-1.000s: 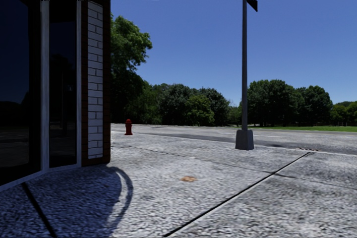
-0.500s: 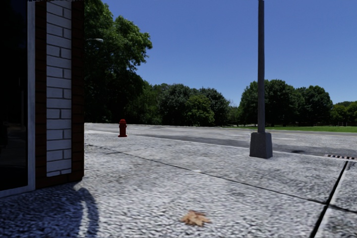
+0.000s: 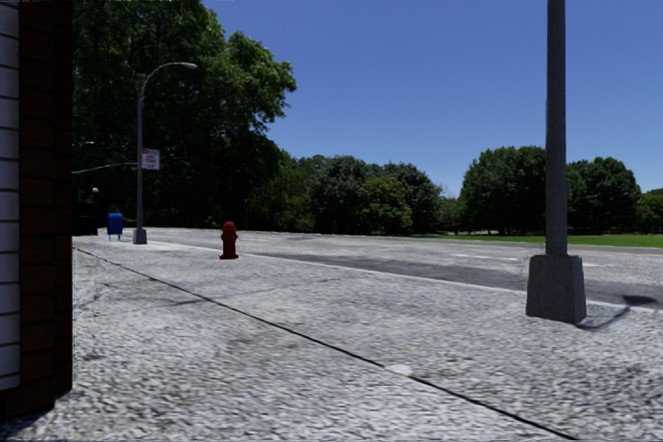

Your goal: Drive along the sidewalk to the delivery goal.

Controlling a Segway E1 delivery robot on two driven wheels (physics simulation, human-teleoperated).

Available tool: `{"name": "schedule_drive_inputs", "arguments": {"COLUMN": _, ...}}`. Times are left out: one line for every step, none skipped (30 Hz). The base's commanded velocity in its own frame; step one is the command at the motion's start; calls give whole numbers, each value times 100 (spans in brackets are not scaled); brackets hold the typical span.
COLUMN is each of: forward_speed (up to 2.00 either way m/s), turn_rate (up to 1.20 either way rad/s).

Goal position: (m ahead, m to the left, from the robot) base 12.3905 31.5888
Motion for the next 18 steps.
{"name": "schedule_drive_inputs", "arguments": {"forward_speed": 200, "turn_rate": 37}}
{"name": "schedule_drive_inputs", "arguments": {"forward_speed": 200, "turn_rate": 42}}
{"name": "schedule_drive_inputs", "arguments": {"forward_speed": 200, "turn_rate": 47}}
{"name": "schedule_drive_inputs", "arguments": {"forward_speed": 200, "turn_rate": 48}}
{"name": "schedule_drive_inputs", "arguments": {"forward_speed": 200, "turn_rate": 48}}
{"name": "schedule_drive_inputs", "arguments": {"forward_speed": 200, "turn_rate": 48}}
{"name": "schedule_drive_inputs", "arguments": {"forward_speed": 200, "turn_rate": 48}}
{"name": "schedule_drive_inputs", "arguments": {"forward_speed": 200, "turn_rate": 48}}
{"name": "schedule_drive_inputs", "arguments": {"forward_speed": 200, "turn_rate": 48}}
{"name": "schedule_drive_inputs", "arguments": {"forward_speed": 200, "turn_rate": 48}}
{"name": "schedule_drive_inputs", "arguments": {"forward_speed": 200, "turn_rate": 48}}
{"name": "schedule_drive_inputs", "arguments": {"forward_speed": 200, "turn_rate": 48}}
{"name": "schedule_drive_inputs", "arguments": {"forward_speed": 200, "turn_rate": 48}}
{"name": "schedule_drive_inputs", "arguments": {"forward_speed": 200, "turn_rate": 48}}
{"name": "schedule_drive_inputs", "arguments": {"forward_speed": 200, "turn_rate": 48}}
{"name": "schedule_drive_inputs", "arguments": {"forward_speed": 200, "turn_rate": 48}}
{"name": "schedule_drive_inputs", "arguments": {"forward_speed": 200, "turn_rate": 48}}
{"name": "schedule_drive_inputs", "arguments": {"forward_speed": 200, "turn_rate": 48}}
